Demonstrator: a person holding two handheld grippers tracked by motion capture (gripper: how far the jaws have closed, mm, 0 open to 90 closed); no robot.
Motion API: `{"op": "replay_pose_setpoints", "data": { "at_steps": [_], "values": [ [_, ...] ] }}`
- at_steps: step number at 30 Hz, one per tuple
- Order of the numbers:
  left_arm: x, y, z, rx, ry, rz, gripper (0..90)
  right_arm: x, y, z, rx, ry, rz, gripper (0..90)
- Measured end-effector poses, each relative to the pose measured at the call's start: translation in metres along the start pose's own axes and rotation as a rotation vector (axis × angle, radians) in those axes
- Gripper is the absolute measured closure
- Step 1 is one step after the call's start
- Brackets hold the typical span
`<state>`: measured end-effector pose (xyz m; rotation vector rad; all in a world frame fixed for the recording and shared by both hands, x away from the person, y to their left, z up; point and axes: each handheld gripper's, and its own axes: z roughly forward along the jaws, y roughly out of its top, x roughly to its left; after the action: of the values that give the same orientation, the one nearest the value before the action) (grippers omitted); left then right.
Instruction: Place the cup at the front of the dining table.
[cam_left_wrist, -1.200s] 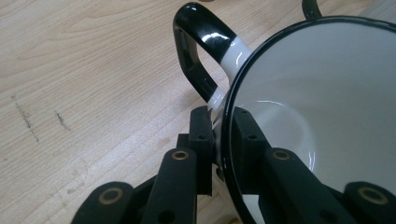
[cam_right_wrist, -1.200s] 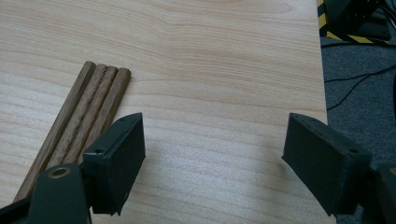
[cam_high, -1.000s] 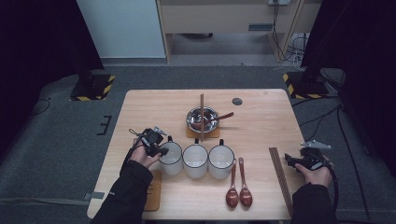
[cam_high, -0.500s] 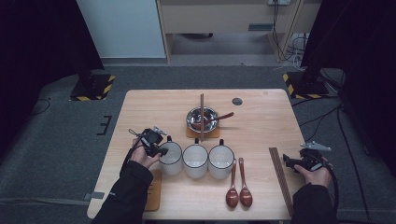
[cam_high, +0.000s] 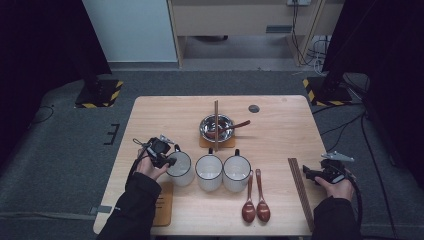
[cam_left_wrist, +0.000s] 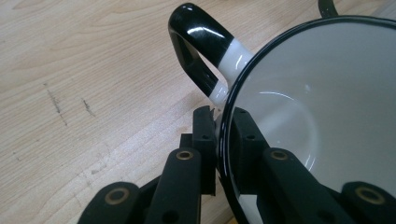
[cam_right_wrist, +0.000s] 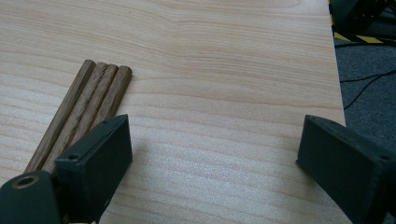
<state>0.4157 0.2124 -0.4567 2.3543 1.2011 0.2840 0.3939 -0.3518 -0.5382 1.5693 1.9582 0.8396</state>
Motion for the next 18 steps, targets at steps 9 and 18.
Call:
{"op": "replay_pose_setpoints", "data": {
  "at_steps": [9, 18],
  "values": [
    [0.002, 0.000, -0.011, -0.034, 0.006, -0.018, 82.0, 0.000, 0.000, 0.000, 0.000, 0.000, -0.001, 9.6],
    [0.001, 0.001, -0.020, -0.069, 0.024, -0.011, 82.2, 0.000, 0.000, 0.000, 0.001, 0.001, 0.000, 9.1]
  ]
}}
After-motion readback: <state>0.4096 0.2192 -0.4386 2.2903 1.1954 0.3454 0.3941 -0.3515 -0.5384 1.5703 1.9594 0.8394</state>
